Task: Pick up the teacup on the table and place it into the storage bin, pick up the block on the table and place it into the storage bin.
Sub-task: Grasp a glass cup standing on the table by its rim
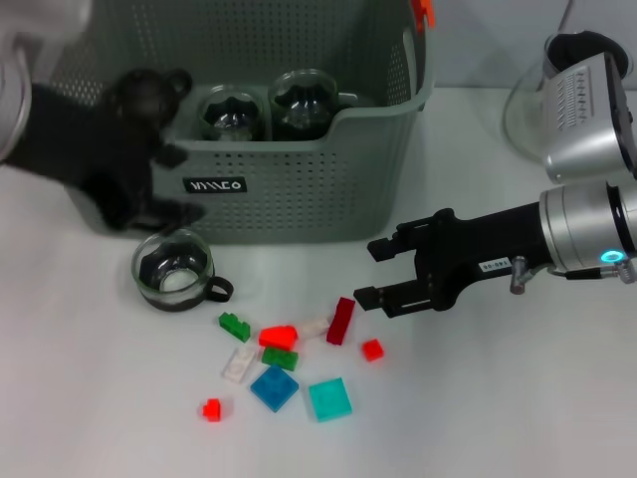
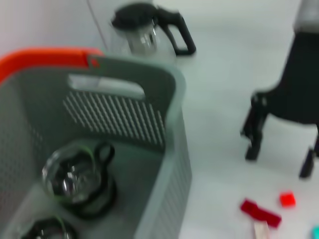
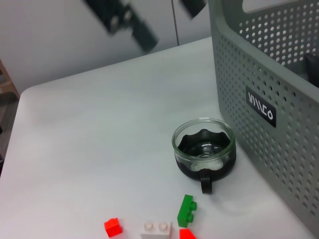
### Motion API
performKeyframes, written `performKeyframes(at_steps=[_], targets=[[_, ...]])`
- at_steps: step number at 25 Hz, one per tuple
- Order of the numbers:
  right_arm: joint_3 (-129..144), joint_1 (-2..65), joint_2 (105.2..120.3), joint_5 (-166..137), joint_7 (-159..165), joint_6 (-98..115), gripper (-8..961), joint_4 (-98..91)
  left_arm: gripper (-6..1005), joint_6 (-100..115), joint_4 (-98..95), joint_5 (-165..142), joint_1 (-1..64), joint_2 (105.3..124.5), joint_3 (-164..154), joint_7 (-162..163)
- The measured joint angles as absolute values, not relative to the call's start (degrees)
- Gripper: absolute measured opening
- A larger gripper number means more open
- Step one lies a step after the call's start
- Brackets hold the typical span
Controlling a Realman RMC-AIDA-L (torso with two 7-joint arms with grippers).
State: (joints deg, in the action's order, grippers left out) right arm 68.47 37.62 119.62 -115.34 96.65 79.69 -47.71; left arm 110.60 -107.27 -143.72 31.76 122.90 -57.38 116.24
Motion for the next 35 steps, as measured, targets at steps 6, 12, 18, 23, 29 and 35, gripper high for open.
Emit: performKeyframes(at_steps=[6, 12, 18, 23, 29, 35], targets=[[68.2, 38.4, 119.99, -115.1, 96.5, 79.4, 713, -46.3, 608, 109.5, -105.5, -148.2, 28.4, 123.99, -59.8, 112.4], [68.2, 38.6, 120.18, -114.8, 96.8, 78.5, 713, -45.4, 617, 106.1, -97.7, -153.1, 28.5, 124.01, -61.7, 110.6], [68.1, 39.1, 120.18, -114.7, 97.3, 77.5, 714, -44.2, 694, 101.4, -90.3, -156.9, 29.1, 123.92, -65.2, 108.8], [68.1, 39.2, 120.16, -114.7, 97.4, 76.7, 713, -43.8, 787, 98.1, -84.2, -159.3, 31.0, 123.89, -66.8, 107.5], [68.1, 39.3, 120.15, -114.6, 97.5, 76.2, 713, -43.1, 787, 95.5, -80.3, -159.9, 32.8, 123.94, -67.3, 105.9], [67.8, 39.3, 120.14, -114.6, 97.6, 76.1, 714, -42.3, 786, 91.2, -74.1, -161.8, 35.2, 123.85, -68.3, 105.7]])
